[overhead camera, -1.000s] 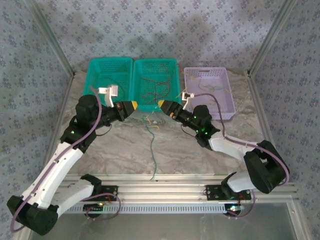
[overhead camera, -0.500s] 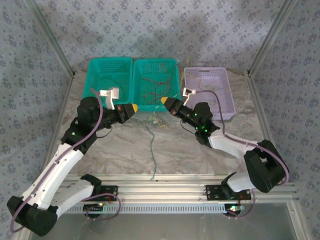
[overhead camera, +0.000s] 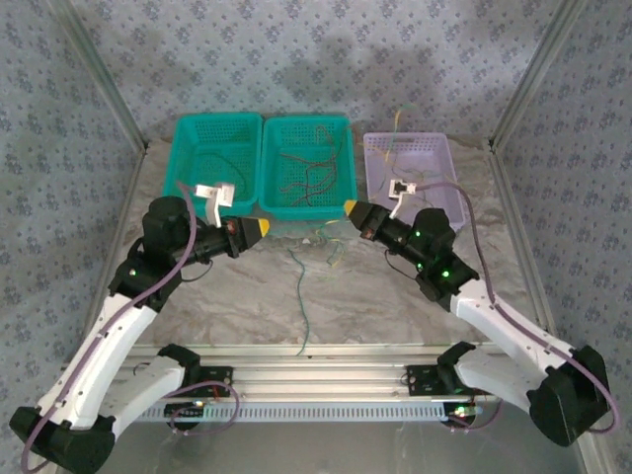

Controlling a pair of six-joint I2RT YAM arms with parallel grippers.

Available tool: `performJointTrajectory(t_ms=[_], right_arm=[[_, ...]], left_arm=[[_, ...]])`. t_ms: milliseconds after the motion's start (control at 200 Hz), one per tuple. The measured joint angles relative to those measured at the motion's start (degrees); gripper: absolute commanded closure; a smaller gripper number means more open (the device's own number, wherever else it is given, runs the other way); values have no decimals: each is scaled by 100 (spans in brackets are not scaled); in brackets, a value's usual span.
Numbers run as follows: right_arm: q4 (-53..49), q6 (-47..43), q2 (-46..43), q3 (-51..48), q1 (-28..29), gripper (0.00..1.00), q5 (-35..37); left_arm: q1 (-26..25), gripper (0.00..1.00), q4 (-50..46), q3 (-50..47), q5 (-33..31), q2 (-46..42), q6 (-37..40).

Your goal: Untangle the cables

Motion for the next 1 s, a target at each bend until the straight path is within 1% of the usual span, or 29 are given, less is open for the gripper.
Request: performJointTrajectory(t_ms=[135,260,425,465,520,590,705,854,999], right_arm=[[-310,-68,-212,-26,-94,100,-72],[-675,-138,-402,-20,-205,100,0],[-1419,-289,-750,-2,-953,100,472],[-1644,-407,-826,22,-1196,100,970],[-1917,-461,-874,24,-1742,100,1574],[-2234,-562,-892,24,-2090,100,2184],[-2610,-719,-940,26,-2251,100,2712],[-2809,-914,-953,138,-2332,100,3025],[-2876,-1224,-807,549,-2295,100,3381]], left_arm=[[0,100,-162,9,140,-13,160],[2,100,-361,37,114,-85,352],[61,100,-811,293,-227,-361,678],[109,100,-1025,387,-444,-433,765],[262,100,-1178,455,-693,-599,837],[267,100,-1338,511,-907,-704,931],[210,100,-1591,601,-1303,-835,1091],[111,100,-1810,605,-1851,-793,1259],[149,100,-1834,752,-2509,-527,1279]])
